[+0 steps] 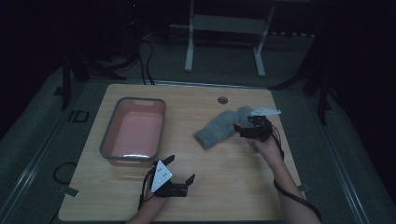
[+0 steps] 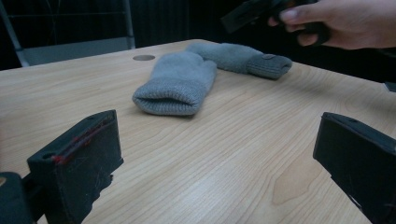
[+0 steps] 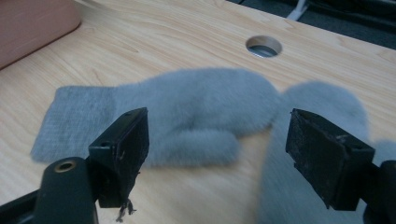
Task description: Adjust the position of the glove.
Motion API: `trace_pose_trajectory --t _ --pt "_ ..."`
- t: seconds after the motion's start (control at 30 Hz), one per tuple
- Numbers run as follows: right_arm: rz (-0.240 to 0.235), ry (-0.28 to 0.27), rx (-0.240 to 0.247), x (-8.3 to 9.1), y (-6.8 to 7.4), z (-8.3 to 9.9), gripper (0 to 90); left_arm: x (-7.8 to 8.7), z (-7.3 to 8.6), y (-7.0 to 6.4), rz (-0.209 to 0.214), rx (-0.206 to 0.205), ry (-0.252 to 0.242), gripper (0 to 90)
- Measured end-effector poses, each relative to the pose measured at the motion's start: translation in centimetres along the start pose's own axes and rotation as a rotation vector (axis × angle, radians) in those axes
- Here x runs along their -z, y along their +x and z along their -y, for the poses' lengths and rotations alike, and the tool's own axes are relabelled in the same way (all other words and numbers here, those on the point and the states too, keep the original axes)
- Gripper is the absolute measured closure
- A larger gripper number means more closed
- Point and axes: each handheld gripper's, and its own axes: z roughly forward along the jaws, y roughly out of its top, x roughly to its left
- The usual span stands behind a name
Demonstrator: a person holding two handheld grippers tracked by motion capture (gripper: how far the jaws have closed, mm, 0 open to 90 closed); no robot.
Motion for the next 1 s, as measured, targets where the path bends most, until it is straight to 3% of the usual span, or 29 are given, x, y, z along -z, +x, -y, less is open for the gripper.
trace_pose_trajectory --t 0.17,0.27,0.3,0.4,0.73,0.83,1.0 --pt "-0.007 0.033 0.036 -2.8 0.7 -0.8 25.8 0.0 0.0 -0.1 0.001 -0.005 0.001 1.3" --pt "-0.015 0.049 0.041 -3.6 0.7 -1.0 27.7 0.0 0.0 -0.1 0.001 -0.009 -0.001 1.3" --pt "-0.007 0.064 0.040 -4.2 0.8 -1.1 31.5 0.0 0.0 -0.1 0.001 -0.008 0.000 1.3" --pt "-0.006 0.106 0.049 -5.8 1.0 -1.2 30.9 0.0 0.0 -0.1 0.002 -0.006 -0.001 1.3" --pt "-0.020 0.165 0.067 -8.5 1.5 -0.9 30.6 0.0 0.0 -0.2 -0.001 -0.011 -0.001 1.3" --pt "-0.033 0.190 0.094 -9.2 1.5 -0.6 34.6 0.0 0.0 -0.2 -0.002 -0.012 0.000 1.3" --pt "-0.068 0.193 0.094 -9.4 1.3 -0.5 45.9 0.0 0.0 -0.2 -0.001 -0.011 -0.001 1.3"
